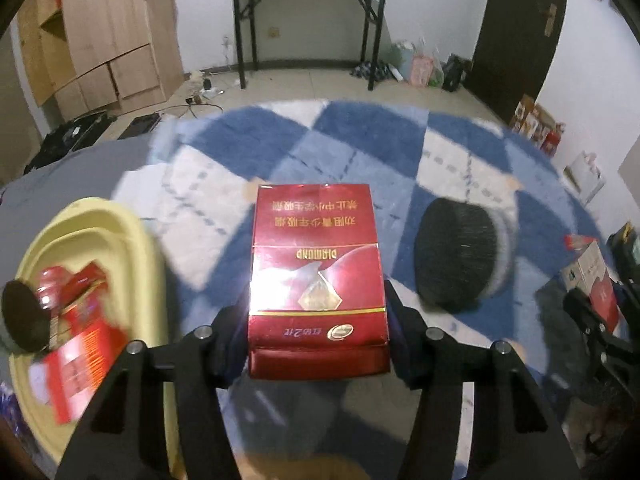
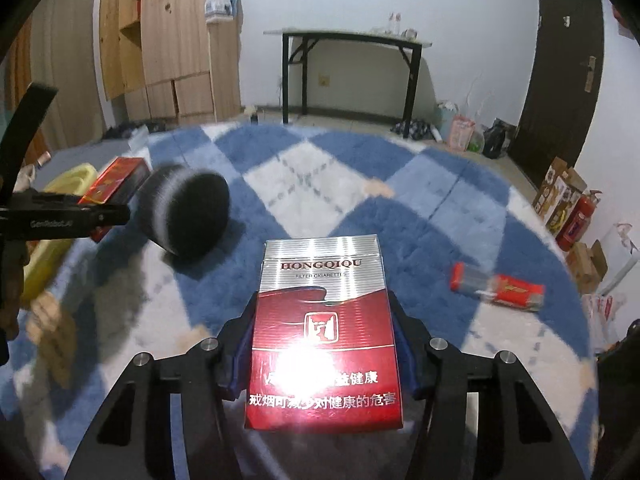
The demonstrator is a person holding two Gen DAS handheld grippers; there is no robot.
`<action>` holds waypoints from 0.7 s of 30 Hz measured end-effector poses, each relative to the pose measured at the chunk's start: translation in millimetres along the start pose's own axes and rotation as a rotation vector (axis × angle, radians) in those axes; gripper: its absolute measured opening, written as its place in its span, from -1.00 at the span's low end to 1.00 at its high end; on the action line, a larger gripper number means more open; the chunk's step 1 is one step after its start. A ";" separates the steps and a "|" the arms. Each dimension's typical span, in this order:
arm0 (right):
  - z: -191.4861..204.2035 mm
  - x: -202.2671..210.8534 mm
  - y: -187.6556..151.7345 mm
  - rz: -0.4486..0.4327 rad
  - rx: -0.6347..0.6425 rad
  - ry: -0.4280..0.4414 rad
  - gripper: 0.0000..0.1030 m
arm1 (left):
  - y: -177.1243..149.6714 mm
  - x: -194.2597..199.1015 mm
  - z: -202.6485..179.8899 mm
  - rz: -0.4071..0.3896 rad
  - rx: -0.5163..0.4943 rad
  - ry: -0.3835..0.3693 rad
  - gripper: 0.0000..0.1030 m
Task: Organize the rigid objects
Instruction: 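Grasp a red pack with left tool while right tool grasps a red-silver pack, then carry both packs into the yellow basin and release them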
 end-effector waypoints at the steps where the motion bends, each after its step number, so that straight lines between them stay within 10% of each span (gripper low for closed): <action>1: -3.2 9.7 4.0 -0.009 -0.009 0.001 0.07 | 0.3 14.9 -1.0 -0.011 0.000 0.001 0.14; 12: -21.9 144.9 30.8 -0.089 -0.072 0.030 0.07 | -7.5 176.8 -8.0 -0.167 0.012 0.008 0.14; 21: -5.6 250.2 34.2 -0.168 -0.045 0.076 0.07 | -24.4 235.9 1.1 -0.232 0.033 0.026 0.15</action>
Point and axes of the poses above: each gripper's, at about its wrist camera, not at the fingertips, and x roughly against the way its jaws point, z to its left, y to its top, the point moved 9 cm from there along -x, roughly the way its jaws point, and after that the axes turned 13 degrees about -y, right-handed, at the moved point
